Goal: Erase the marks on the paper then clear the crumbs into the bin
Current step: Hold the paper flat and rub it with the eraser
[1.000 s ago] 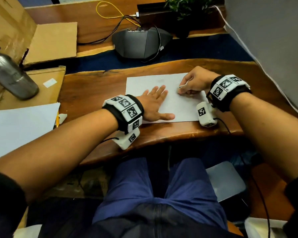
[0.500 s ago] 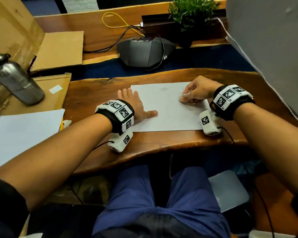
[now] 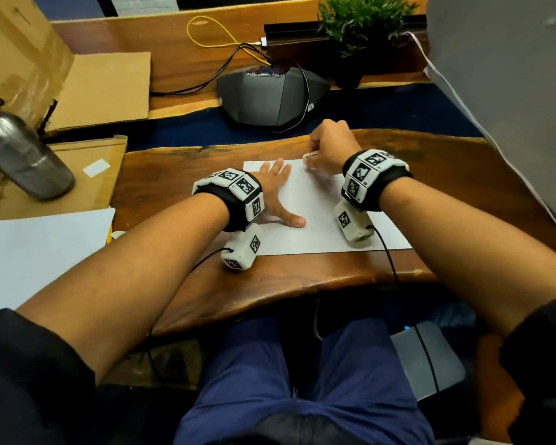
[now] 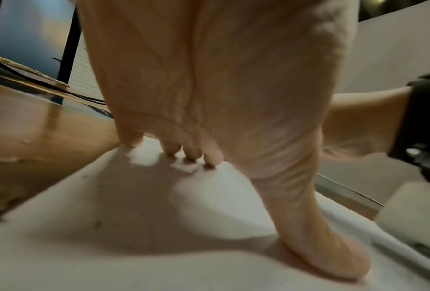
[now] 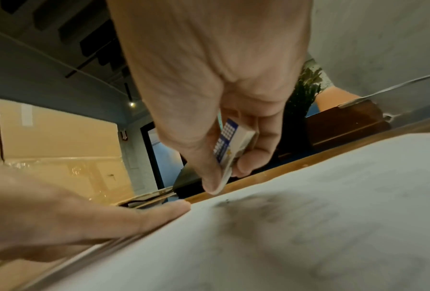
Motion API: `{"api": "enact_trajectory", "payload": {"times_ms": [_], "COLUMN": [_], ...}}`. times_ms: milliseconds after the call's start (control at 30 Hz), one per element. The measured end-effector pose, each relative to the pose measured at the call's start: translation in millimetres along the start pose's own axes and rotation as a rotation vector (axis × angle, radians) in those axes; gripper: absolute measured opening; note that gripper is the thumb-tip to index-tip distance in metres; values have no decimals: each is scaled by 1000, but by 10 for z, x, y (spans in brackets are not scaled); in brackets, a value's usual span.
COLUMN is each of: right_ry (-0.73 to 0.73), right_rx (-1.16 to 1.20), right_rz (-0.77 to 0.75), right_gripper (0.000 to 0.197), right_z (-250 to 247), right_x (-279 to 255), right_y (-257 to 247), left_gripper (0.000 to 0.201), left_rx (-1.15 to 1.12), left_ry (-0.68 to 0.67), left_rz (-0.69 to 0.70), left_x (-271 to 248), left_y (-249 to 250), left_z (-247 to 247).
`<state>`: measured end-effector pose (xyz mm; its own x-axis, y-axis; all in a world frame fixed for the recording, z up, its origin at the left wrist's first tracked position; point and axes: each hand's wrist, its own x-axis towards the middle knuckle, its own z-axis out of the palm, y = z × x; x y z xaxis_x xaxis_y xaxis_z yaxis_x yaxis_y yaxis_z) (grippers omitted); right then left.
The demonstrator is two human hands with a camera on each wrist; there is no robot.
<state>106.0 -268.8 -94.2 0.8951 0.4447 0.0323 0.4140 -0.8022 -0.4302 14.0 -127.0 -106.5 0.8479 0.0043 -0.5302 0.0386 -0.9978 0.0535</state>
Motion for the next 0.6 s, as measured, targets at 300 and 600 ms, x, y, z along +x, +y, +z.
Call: {"api": "enact_trajectory", "payload": {"times_ms": [300,600], "right_ry": [-66,-51], "right_rx": [-69,-78], "right_rz": [-31,-35], "right_gripper": [18,18], "right_z": [-9,33], "right_x": [122,146], "right_y": [-22,-70], "left_gripper": [137,141], "left_rx": [31,14], "left_ry": [33,39], "left_rz": [-11,-18], "left_x": [50,82], "left_y": [7,3], "left_z": [23,38]}}
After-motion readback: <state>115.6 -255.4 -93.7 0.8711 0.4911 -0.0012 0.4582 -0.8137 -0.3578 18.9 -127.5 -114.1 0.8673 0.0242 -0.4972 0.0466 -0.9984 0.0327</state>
